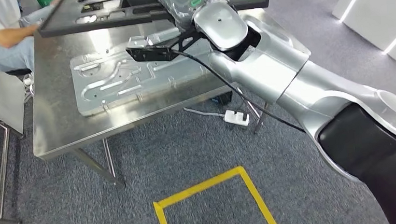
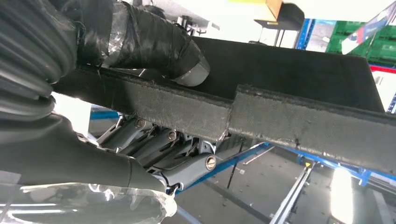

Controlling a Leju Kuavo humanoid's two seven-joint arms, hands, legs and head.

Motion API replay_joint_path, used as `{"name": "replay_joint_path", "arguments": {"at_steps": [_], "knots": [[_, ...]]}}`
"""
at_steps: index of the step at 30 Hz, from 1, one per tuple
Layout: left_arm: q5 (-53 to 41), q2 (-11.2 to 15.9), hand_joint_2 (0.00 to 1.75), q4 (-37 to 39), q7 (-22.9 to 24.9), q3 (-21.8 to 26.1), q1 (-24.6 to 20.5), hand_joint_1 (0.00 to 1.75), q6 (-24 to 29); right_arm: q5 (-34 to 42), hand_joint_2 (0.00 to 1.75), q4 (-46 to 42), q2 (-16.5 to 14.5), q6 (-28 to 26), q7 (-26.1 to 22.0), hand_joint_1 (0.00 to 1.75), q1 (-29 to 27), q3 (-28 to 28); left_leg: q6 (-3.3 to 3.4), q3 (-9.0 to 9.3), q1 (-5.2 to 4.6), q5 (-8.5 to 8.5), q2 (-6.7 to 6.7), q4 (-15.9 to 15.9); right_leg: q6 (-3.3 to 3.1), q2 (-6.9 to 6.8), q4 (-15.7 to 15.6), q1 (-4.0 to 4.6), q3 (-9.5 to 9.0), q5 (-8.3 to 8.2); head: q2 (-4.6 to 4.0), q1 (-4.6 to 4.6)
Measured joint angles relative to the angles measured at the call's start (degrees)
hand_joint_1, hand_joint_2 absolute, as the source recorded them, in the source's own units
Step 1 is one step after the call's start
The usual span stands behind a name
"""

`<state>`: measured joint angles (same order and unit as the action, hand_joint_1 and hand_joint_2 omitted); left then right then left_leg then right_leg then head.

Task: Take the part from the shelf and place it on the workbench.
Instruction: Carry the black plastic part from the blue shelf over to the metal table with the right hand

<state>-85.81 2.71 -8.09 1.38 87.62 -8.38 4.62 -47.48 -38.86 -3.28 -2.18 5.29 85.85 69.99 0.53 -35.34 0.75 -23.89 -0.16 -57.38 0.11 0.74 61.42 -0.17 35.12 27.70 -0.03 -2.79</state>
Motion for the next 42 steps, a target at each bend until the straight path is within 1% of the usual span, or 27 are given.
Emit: {"name": "replay_joint_path", "arguments": {"at_steps": [3,4,5,6,8,9,11,14,15,18,19,20,21,23,24,25,27,30,31,33,34,35,36,38,39,40,42], "knots": [[0.0,0.0,1.75,0.0,0.0,0.0,-0.1,0.0,0.1,0.0,1.75,0.0,0.2,0.0,-0.1,1.75,-0.1,-0.1,0.81,0.66,0.04,-0.55,0.04,0.1,0.3,-0.13,11.2,-0.06,6.16,4.04,-0.01,0.24],[0.0,0.0,1.75,0.0,0.0,0.0,-0.1,0.0,0.1,0.0,1.75,0.0,0.2,0.0,-0.1,1.75,-0.3,-0.1,0.87,0.89,0.03,-0.8,0.02,0.0,0.37,-0.14,13.7,-0.12,7.91,4.26,-0.01,0.25],[0.0,0.0,1.75,0.0,-0.1,0.0,-0.1,0.0,0.1,0.0,1.75,0.0,0.3,0.0,-0.2,1.75,-0.5,-0.1,0.84,1.16,0.04,-1.08,-0.04,-0.1,0.38,-0.15,14.0,-0.2,8.63,3.31,-0.01,0.26],[0.0,0.0,1.75,0.0,-0.1,0.0,-0.1,0.0,0.1,0.0,1.75,0.1,0.3,0.0,-0.2,1.75,-0.6,-0.1,0.77,1.47,0.06,-1.43,-0.11,-0.2,0.33,-0.17,11.9,-0.29,8.18,1.33,-0.01,0.27],[-0.1,0.0,1.75,0.0,-0.1,0.0,0.0,0.0,0.1,0.0,1.75,0.1,0.4,0.0,-0.2,1.75,-0.6,-0.1,0.39,2.04,0.0,-2.28,-0.26,-0.7,0.09,-0.26,4.4,-0.34,5.23,-3.14,-0.01,0.27],[-0.1,0.0,1.75,0.0,-0.2,0.0,0.0,0.0,0.1,0.0,1.75,0.1,0.4,0.0,-0.2,1.75,-0.6,-0.1,0.1,2.13,-0.12,-2.7,-0.3,-1.0,-0.06,-0.26,1.2,-0.33,3.81,-4.31,0.0,0.24],[-0.1,0.0,1.75,0.0,-0.2,0.0,-0.1,0.0,0.1,0.0,1.75,0.1,0.3,0.0,-0.3,1.75,-0.8,-0.1,-0.48,2.1,-0.28,-3.18,-0.35,-1.3,-0.32,-0.14,-1.3,-0.11,2.57,-4.42,-0.01,0.15],[-0.1,0.0,1.75,0.0,-0.2,0.0,-0.1,0.0,0.1,-0.1,1.75,0.2,0.4,0.1,-0.4,1.75,-1.2,-0.1,-1.3,1.91,-0.08,-3.86,-0.25,-1.6,-1.04,0.05,-1.9,-0.23,2.26,-4.21,-0.01,0.12],[-0.2,0.0,1.75,0.0,-0.2,0.0,-0.1,0.0,0.1,-0.1,1.75,0.3,0.4,0.1,-0.4,1.75,-1.2,-0.1,-1.61,1.29,-0.03,-4.64,-0.19,-2.9,-1.28,0.07,-2.0,-0.4,2.11,-4.18,-0.01,0.02],[-0.2,0.0,1.75,0.0,0.0,0.0,-0.2,0.0,0.1,-0.2,1.75,0.4,0.4,0.2,-0.5,1.75,-1.5,-0.1,-2.28,-3.74,0.13,-8.05,-0.11,-12.1,-1.86,0.15,-2.2,-0.49,1.58,-3.77,-0.01,-0.19],[-0.2,0.0,1.75,0.0,0.0,0.0,-0.2,0.0,0.1,-0.2,1.75,0.4,0.4,0.2,-0.6,1.75,-1.8,-0.1,-2.38,-5.43,0.16,-8.29,-0.11,-14.7,-1.96,0.17,-2.1,-0.46,1.3,-3.55,-0.01,-0.19],[-0.2,0.0,1.75,0.0,0.1,0.0,-0.2,0.0,0.1,-0.2,1.75,0.5,0.4,0.1,-0.6,1.75,-2.2,-0.1,-2.39,-6.31,0.16,-7.47,-0.11,-15.4,-1.99,0.18,-2.1,-0.42,0.93,-3.27,-0.01,-0.17],[-0.2,0.0,1.75,0.0,0.1,0.0,-0.1,0.0,0.1,-0.2,1.75,0.5,0.4,0.1,-0.7,1.75,-2.7,-0.1,-2.3,-6.2,0.16,-5.64,-0.11,-14.0,-1.96,0.2,-2.1,-0.39,0.48,-2.96,-0.01,-0.18],[-0.2,0.0,1.75,0.0,0.1,0.0,-0.1,0.0,0.1,-0.2,1.75,0.6,0.4,0.1,-0.7,1.75,-3.2,-0.1,-1.9,-3.96,0.07,-1.16,-0.12,-7.5,-1.81,0.2,-2.1,-0.36,-0.4,-2.32,-0.01,-0.15],[-0.2,0.0,1.75,0.0,0.1,0.0,-0.1,0.0,0.1,-0.3,1.75,0.6,0.4,0.1,-0.7,1.75,-3.2,-0.1,-1.63,-2.7,-0.13,0.19,-0.14,-4.4,-1.66,0.21,-2.1,-0.3,-0.61,-2.11,0.0,-0.16],[-0.1,0.0,1.75,0.0,0.1,0.0,-0.2,0.0,0.1,-0.3,1.75,0.7,0.4,0.1,-0.7,1.75,-3.1,-0.1,-1.3,-1.76,-0.33,0.56,-0.14,-2.3,-1.46,0.23,-2.2,-0.26,-0.64,-2.0,0.0,-0.15],[-0.1,0.1,1.75,0.0,0.1,0.0,-0.3,0.0,0.1,-0.4,1.75,0.8,0.4,0.1,-0.8,1.75,-3.3,-0.1,-0.74,-1.05,-0.7,0.05,-0.16,-1.0,-1.0,0.24,-2.4,-0.16,-0.56,-1.94,0.0,-0.17],[-0.1,0.1,1.75,0.0,0.1,0.0,-0.2,0.0,0.1,-0.6,1.75,0.9,0.4,0.0,-1.0,1.75,-4.0,-0.1,0.11,-0.14,-0.19,-0.07,-0.04,0.0,-0.23,0.01,-0.9,0.05,0.05,-0.73,0.0,-0.03],[-0.1,0.1,1.75,0.0,0.1,0.0,-0.2,0.0,0.0,-0.6,1.75,0.9,0.4,0.0,-1.1,1.75,-4.0,-0.1,0.39,0.23,-0.02,-0.1,0.01,0.3,-0.06,-0.08,1.5,0.09,1.22,0.42,0.0,0.07],[-0.1,0.1,1.75,0.0,0.1,0.0,-0.3,0.0,0.0,-0.7,1.75,1.0,0.4,0.0,-1.2,1.75,-4.3,-0.1,0.78,0.64,-0.03,-0.44,0.04,0.3,0.11,-0.15,9.0,0.01,5.28,3.15,-0.01,0.16],[-0.1,0.1,1.75,0.0,0.1,0.0,-0.3,0.0,0.0,-0.7,1.75,1.1,0.3,0.1,-1.2,1.75,-4.6,-0.1,0.87,0.85,-0.03,-0.68,0.03,0.3,0.18,-0.17,12.2,-0.04,7.35,3.82,-0.01,0.16],[-0.1,0.0,1.75,0.0,0.1,0.0,-0.3,0.0,-0.1,-0.7,1.75,1.1,0.3,0.1,-1.3,1.75,-4.9,-0.1,0.89,1.09,-0.01,-0.94,0.0,0.2,0.23,-0.18,13.9,-0.11,8.73,3.61,-0.01,0.16],[-0.1,0.0,1.75,0.0,0.1,0.0,-0.3,0.0,-0.1,-0.7,1.75,1.2,0.3,0.1,-1.3,1.75,-5.3,-0.1,0.84,1.38,0.02,-1.26,-0.08,0.1,0.23,-0.2,13.3,-0.2,8.96,2.18,-0.01,0.18],[-0.1,0.0,1.75,0.0,0.1,0.0,-0.2,0.0,-0.2,-0.8,1.75,1.3,0.4,0.1,-1.4,1.75,-5.6,-0.1,0.56,2.0,0.09,-2.1,-0.29,-0.4,0.04,-0.31,6.5,-0.36,6.65,-2.43,-0.01,0.21],[-0.1,0.0,1.75,0.0,0.1,0.0,-0.2,0.0,-0.2,-0.9,1.75,1.4,0.3,0.1,-1.5,1.75,-5.6,-0.1,0.26,2.12,0.0,-2.6,-0.39,-0.8,-0.08,-0.38,2.8,-0.36,5.01,-4.09,-0.01,0.21],[-0.1,0.0,1.75,0.0,0.1,0.0,-0.3,0.0,-0.2,-1.0,1.75,1.4,0.3,0.1,-1.6,1.75,-5.6,-0.1,-0.04,2.11,-0.09,-2.99,-0.45,-1.1,-0.21,-0.37,0.3,-0.32,3.84,-4.85,0.0,0.19],[-0.2,0.0,1.75,0.0,0.2,0.0,-0.3,0.0,-0.2,-1.1,1.75,1.5,0.1,0.1,-1.8,1.75,-5.9,-0.1,-0.62,2.06,-0.23,-3.4,-0.48,-1.3,-0.49,-0.19,-1.2,-0.1,2.94,-4.52,0.0,0.16]]}}
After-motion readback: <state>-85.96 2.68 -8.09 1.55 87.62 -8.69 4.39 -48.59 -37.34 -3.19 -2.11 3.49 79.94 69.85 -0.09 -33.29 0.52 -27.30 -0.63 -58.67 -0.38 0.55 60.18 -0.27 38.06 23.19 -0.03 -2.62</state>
